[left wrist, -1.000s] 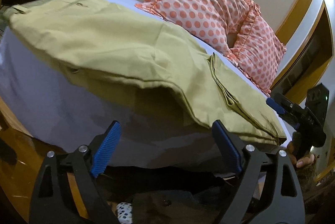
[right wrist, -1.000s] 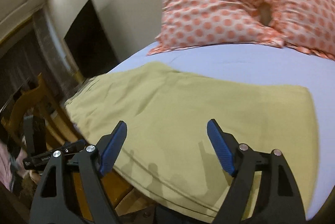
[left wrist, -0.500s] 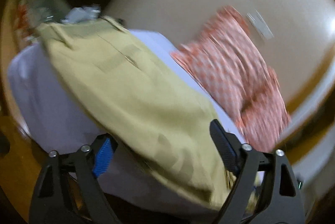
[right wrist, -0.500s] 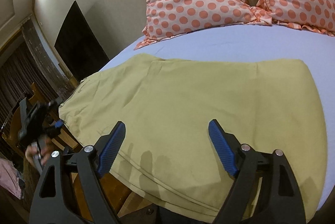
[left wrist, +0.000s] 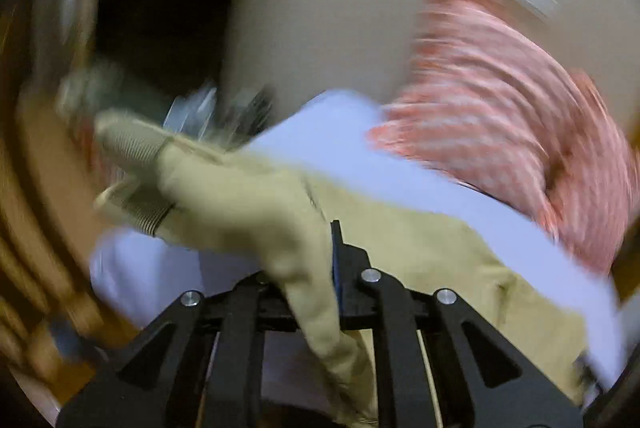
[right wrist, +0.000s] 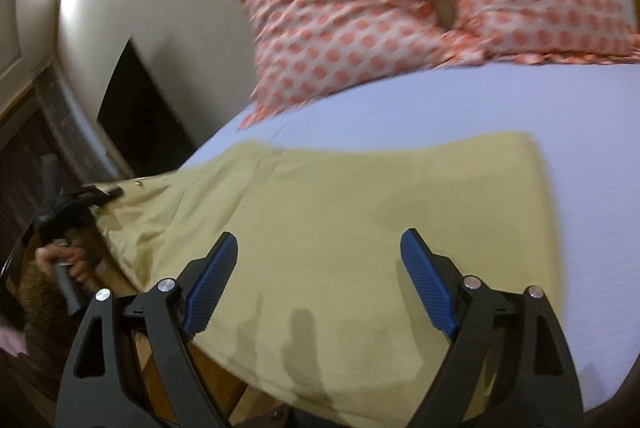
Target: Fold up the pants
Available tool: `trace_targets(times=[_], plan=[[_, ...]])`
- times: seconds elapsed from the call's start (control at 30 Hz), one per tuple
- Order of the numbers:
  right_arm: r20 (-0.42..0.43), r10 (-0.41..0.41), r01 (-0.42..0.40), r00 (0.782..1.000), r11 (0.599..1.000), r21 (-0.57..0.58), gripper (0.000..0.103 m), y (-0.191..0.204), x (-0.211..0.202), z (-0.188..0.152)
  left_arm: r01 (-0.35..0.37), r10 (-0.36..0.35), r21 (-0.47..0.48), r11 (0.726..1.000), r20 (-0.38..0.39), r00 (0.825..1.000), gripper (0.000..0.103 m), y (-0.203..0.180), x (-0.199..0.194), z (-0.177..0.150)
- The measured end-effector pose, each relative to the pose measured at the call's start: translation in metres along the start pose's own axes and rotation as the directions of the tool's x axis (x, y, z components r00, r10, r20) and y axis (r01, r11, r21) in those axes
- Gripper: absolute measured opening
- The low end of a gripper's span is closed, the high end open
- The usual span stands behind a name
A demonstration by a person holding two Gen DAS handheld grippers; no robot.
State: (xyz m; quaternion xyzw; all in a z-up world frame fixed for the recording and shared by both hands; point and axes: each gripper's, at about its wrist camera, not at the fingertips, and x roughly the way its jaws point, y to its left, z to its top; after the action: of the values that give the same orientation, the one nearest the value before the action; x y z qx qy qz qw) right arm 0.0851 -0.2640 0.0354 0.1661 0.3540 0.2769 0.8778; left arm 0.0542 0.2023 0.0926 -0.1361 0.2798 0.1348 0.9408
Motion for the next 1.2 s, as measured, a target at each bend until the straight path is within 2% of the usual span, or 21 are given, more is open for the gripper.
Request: trace_targets(times=[0.03,0.1,0.17,0.2,0.3,0.37,0.4,0.43,0.5,0.57,0.67,0.7,0.73,0.77,0.8,0.83,0.9,0.93,1.03,1.13,1.2], plan=[[0.029,-0.022,0.021,0.999,0.999,0.025,0.085,-0.010,-0.009,0.004,0.015,-0.018,0.102,0.995,0.032,0.999,0.010,-0.033,-0.009,0.006],[0.081,-0.072,0.066,0.994,0.995,0.075,0.085,-0.028,-0.027,0.010,0.079,-0.113,0.333,0.940,0.085,0.990,0.012,-0.112,-0.031,0.003],[0.136,-0.141,0.123,0.981,0.983,0.138,0.085,-0.051,-0.051,0.014,0.192,-0.257,0.538,0.821,0.048,0.965,0.012,-0.184,-0.049,-0.025],[0.154,-0.170,0.144,0.973,0.976,0.166,0.085,-0.061,-0.061,0.016,0.244,-0.313,0.620,0.745,0.004,0.950,0.013,-0.214,-0.054,-0.046],[0.186,-0.226,0.174,0.956,0.950,0.260,0.085,-0.090,-0.089,0.017,0.367,-0.380,0.780,0.507,-0.179,0.907,0.014,-0.274,-0.051,-0.121],[0.187,-0.208,0.144,0.960,0.940,0.308,0.085,-0.105,-0.101,0.015,0.427,-0.359,0.811,0.400,-0.290,0.887,0.014,-0.291,-0.040,-0.162],[0.181,-0.196,0.131,0.964,0.939,0.319,0.085,-0.110,-0.102,0.015,0.461,-0.342,0.805,0.374,-0.342,0.875,0.014,-0.294,-0.033,-0.175],[0.164,-0.171,0.110,0.972,0.938,0.328,0.085,-0.113,-0.100,0.016,0.474,-0.332,0.799,0.369,-0.363,0.871,0.016,-0.294,-0.029,-0.183],[0.110,-0.119,0.076,0.987,0.940,0.333,0.085,-0.118,-0.088,0.019,0.438,-0.320,0.823,0.363,-0.331,0.888,0.019,-0.292,-0.031,-0.190],[0.046,-0.097,0.077,0.994,0.942,0.327,0.080,-0.120,-0.073,0.022,0.444,-0.330,0.814,0.375,-0.330,0.885,0.026,-0.287,-0.040,-0.187],[-0.072,-0.060,0.080,0.996,0.948,0.309,0.065,-0.120,-0.042,0.025,0.541,-0.406,0.741,0.397,-0.387,0.828,0.035,-0.267,-0.062,-0.169],[-0.095,-0.051,0.078,0.994,0.948,0.307,0.058,-0.120,-0.037,0.024,0.579,-0.439,0.704,0.412,-0.403,0.803,0.047,-0.258,-0.067,-0.159],[-0.136,-0.037,0.076,0.990,0.951,0.300,0.054,-0.120,-0.026,0.024,0.608,-0.477,0.655,0.448,-0.400,0.782,0.059,-0.242,-0.070,-0.143],[-0.153,-0.035,0.079,0.988,0.953,0.293,0.052,-0.120,-0.021,0.024,0.605,-0.489,0.630,0.487,-0.377,0.787,0.064,-0.233,-0.075,-0.134],[-0.161,-0.036,0.081,0.986,0.956,0.283,0.049,-0.120,-0.017,0.023,0.581,-0.482,0.606,0.543,-0.342,0.807,0.068,-0.223,-0.070,-0.119],[-0.157,-0.048,0.089,0.986,0.959,0.268,0.048,-0.119,-0.014,0.025,0.532,-0.448,0.560,0.635,-0.294,0.844,0.068,-0.205,-0.055,-0.100],[-0.161,-0.014,0.056,0.987,0.965,0.256,0.045,-0.118,-0.005,0.027,0.475,-0.388,0.459,0.751,-0.274,0.880,0.068,-0.178,-0.021,-0.074],[-0.159,-0.002,0.043,0.987,0.967,0.250,0.045,-0.118,-0.003,0.026,0.457,-0.364,0.382,0.803,-0.292,0.884,0.067,-0.161,0.002,-0.061],[-0.155,0.022,0.016,0.988,0.971,0.240,0.043,-0.118,-0.002,0.028,0.432,-0.327,0.292,0.853,-0.344,0.880,0.067,-0.141,0.040,-0.048],[-0.133,0.041,-0.002,0.990,0.959,0.284,0.034,-0.130,-0.003,0.027,0.486,-0.367,0.213,0.847,-0.427,0.826,0.067,-0.138,0.068,-0.047],[-0.141,0.052,-0.012,0.989,0.962,0.274,0.035,-0.128,0.000,0.028,0.544,-0.409,0.169,0.822,-0.490,0.770,0.067,-0.144,0.082,-0.050]])
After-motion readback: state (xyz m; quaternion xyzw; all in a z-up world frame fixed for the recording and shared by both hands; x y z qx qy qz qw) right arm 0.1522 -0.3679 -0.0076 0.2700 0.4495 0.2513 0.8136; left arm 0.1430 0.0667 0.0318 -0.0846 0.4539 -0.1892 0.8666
